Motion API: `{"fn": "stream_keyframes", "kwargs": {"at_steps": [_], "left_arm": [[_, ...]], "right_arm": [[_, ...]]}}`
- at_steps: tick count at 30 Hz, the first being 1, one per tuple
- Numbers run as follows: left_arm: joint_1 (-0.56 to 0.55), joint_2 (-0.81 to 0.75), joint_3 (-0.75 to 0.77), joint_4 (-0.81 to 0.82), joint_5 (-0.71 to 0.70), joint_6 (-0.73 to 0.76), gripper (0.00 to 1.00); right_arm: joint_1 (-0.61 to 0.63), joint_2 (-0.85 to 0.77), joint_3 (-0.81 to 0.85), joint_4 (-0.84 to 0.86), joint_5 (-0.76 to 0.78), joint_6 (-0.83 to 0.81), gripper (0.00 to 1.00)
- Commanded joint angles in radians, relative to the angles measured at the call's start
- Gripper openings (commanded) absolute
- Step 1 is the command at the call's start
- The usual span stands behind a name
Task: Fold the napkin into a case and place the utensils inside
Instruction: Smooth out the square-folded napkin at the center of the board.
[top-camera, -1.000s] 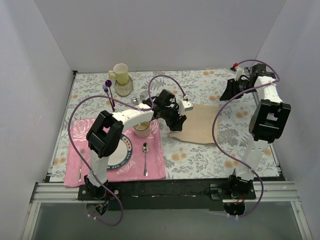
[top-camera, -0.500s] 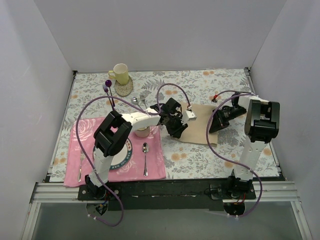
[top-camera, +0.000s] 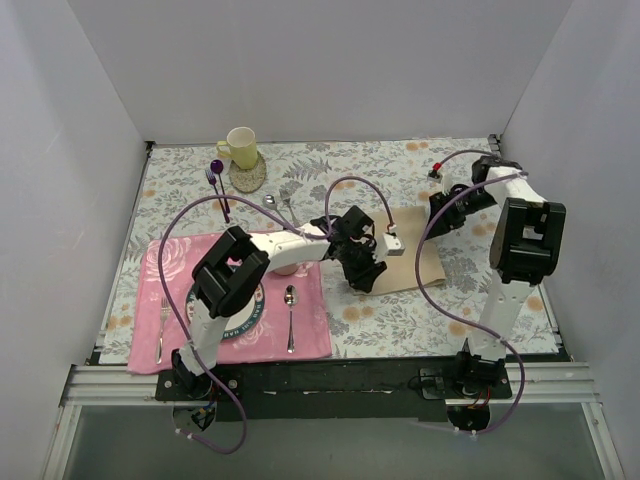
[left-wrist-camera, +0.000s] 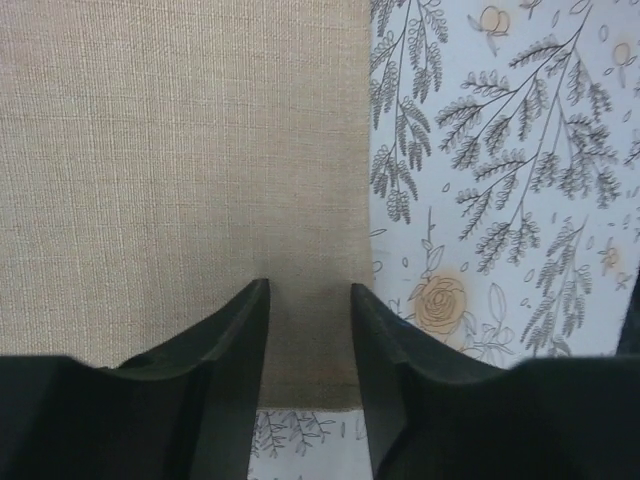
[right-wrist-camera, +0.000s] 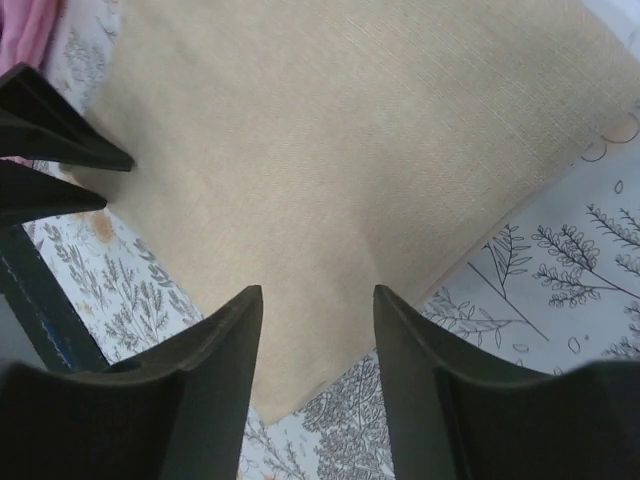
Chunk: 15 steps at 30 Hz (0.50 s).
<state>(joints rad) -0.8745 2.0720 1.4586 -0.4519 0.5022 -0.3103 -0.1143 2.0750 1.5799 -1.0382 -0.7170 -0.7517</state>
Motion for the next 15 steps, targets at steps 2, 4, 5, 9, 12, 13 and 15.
{"fn": "stream_keyframes", "kwargs": {"at_steps": [2, 4, 5, 9, 12, 13, 15], "left_arm": [[0.012, -0.16, 0.074, 0.03, 0.056, 0.004, 0.48], [0.043, -0.232, 0.049, 0.1, 0.042, -0.001, 0.61], [0.057, -0.26, 0.034, 0.137, 0.018, -0.022, 0.67], [0.111, -0.332, 0.003, 0.255, 0.007, -0.01, 0.98], [0.111, -0.308, -0.029, 0.304, -0.1, -0.016, 0.98], [0.109, -0.288, -0.027, 0.3, -0.149, -0.012, 0.98], [0.115, -0.18, 0.069, 0.117, -0.233, 0.01, 0.98]], "right_arm": [[0.001, -0.269, -0.049, 0.036, -0.044, -0.097, 0.62], [-0.004, -0.347, -0.081, 0.165, -0.007, 0.002, 0.68], [-0.005, -0.425, -0.122, 0.29, -0.004, 0.029, 0.79], [-0.005, -0.591, -0.285, 0.672, 0.02, 0.329, 0.99], [0.002, -0.615, -0.302, 0.63, -0.033, 0.289, 0.98], [0.016, -0.587, -0.267, 0.541, -0.027, 0.258, 0.96], [0.057, -0.462, -0.146, 0.23, 0.019, 0.151, 0.95]]}}
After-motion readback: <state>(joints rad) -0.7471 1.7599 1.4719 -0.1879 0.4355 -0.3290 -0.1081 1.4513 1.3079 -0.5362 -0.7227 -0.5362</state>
